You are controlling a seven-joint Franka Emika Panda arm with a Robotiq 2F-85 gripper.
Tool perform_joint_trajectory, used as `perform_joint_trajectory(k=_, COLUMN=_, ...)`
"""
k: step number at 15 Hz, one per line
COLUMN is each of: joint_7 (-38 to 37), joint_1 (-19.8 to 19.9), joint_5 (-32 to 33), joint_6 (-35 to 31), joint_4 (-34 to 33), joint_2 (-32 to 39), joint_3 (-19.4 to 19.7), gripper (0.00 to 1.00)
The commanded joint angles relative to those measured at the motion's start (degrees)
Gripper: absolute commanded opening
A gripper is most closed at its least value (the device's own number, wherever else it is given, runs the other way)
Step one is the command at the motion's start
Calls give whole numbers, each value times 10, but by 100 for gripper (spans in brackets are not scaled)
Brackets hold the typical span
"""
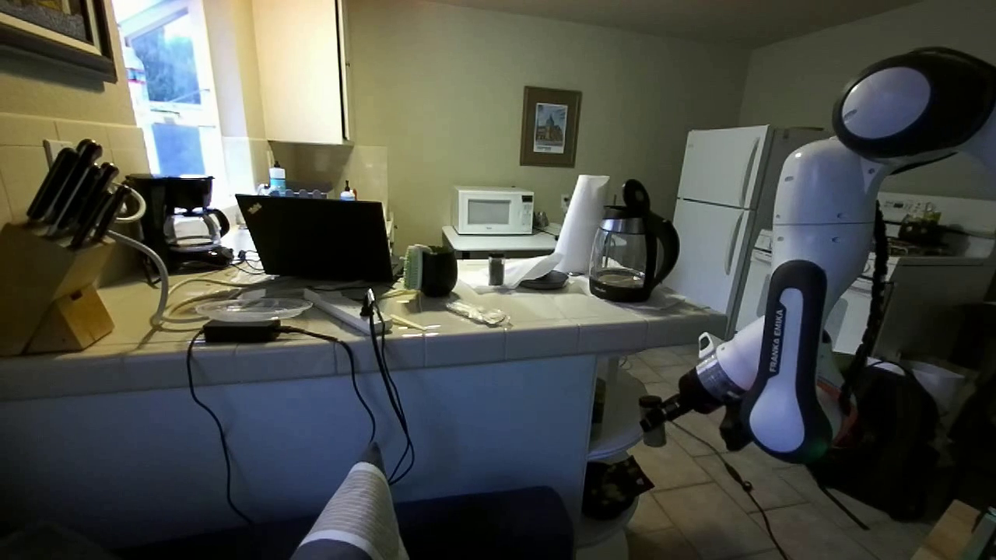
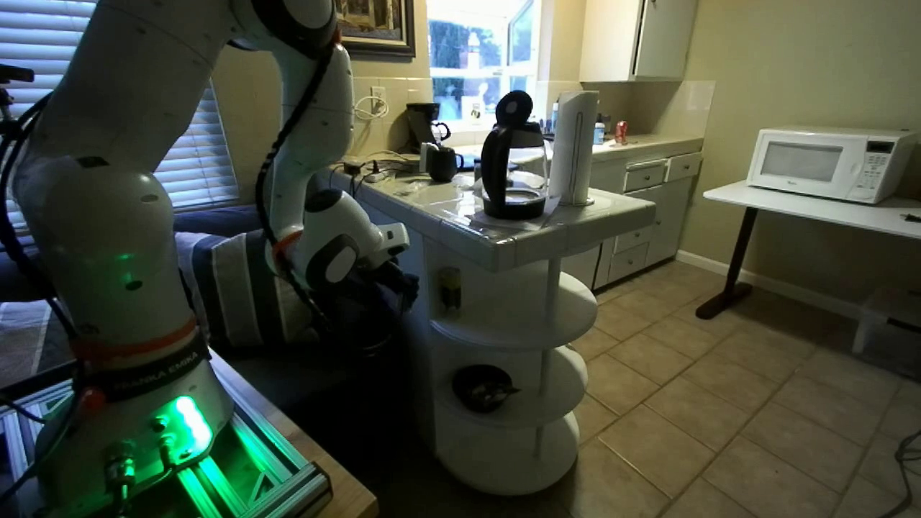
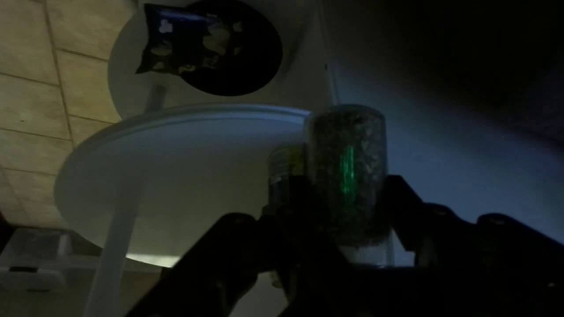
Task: Put the bottle on the shelf on the counter top
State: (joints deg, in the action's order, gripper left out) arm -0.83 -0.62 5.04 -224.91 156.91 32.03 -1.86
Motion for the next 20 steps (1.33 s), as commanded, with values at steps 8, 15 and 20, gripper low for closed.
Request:
perform_joint_trajectory(k=8, joint_7=-159, joint_1=127, joint_5=398, joint_6=118, joint_4=5, joint_2=-143, joint_3=-101, gripper=23)
perform_joint_trajectory(k=15, joint_7=-401, joint_1=138, joint_5=683, joint_6=97, joint_4=23, joint_2=-295, joint_3=-93, gripper=23)
perform_joint_trajectory(k=20, joint_7=-544, joint_1=117, joint_5=788, joint_6=94, joint_4=5, joint_2=-391, joint_3=-113, gripper=23)
